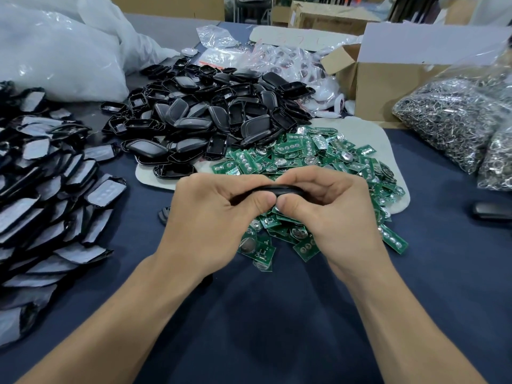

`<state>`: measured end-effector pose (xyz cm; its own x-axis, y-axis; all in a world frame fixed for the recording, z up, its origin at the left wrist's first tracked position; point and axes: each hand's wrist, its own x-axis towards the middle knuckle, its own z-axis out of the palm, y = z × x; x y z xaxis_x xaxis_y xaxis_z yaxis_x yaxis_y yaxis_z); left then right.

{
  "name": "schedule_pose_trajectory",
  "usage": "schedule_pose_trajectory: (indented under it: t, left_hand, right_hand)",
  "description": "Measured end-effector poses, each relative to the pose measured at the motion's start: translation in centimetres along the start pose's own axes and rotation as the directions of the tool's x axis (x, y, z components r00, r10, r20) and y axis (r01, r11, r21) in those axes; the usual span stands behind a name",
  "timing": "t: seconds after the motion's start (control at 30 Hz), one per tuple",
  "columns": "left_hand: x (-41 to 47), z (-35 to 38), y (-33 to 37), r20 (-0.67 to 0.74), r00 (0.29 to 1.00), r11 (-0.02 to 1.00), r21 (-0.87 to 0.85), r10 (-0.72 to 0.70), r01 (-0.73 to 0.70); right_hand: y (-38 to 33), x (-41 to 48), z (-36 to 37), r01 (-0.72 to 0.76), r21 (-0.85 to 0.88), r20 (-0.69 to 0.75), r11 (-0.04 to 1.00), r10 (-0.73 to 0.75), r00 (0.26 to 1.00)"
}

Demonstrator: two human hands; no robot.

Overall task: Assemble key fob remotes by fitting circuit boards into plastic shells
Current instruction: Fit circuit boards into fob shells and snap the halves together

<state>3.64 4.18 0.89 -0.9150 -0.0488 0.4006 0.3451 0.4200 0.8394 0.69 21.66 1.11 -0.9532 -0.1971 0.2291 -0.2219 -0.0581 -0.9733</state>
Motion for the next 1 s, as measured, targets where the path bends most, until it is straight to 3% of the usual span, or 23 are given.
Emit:
schedule_pose_trajectory:
  t: [0.17, 0.3, 0.4, 0.5, 0.67, 1.0]
  left_hand:
    - [0.05, 0.05, -0.05, -0.02, 1.0, 1.0, 0.008, 0.004, -0.004]
    - [0.42, 0.4, 0.14, -0.031, 0.99, 0.946, -0.299, -0.137, 0.122]
    - [0.46, 0.6, 0.24, -0.041, 0.988, 0.886, -0.45, -0.147, 0.113]
    - [0.42, 0.61, 0.22, -0.092, 0.995, 0.928, -0.373, -0.048, 0.01]
    - [0.08, 0.48, 0.36, -0.113, 0.988, 0.98, -0.155, 0.109, -0.126]
    - [-0.06, 0.74, 0.42, -0.134, 0.99, 0.986, -0.157, 0.043, -0.064]
  right_hand:
    - [0.15, -0.08, 0.02, -0.002, 0.053, -0.011, 0.999, 0.003, 1.0]
    - [0.14, 0.04, 0.12, -0.049, 0.236, -0.034, 0.971, 0.058, 0.998]
    - [0.32, 0.01, 0.22, -0.115, 0.322, -0.006, 0.94, 0.124, 0.992]
    - [0.25, -0.06, 0.28, -0.118, 0.272, 0.06, 0.955, 0.105, 0.993]
    - [-0.13, -0.27, 0.66, 0.029, 0.07, 0.032, 0.997, -0.032, 0.999]
    - [-0.06, -0.5, 0.83, -0.019, 0.166, 0.027, 0.986, 0.014, 1.0]
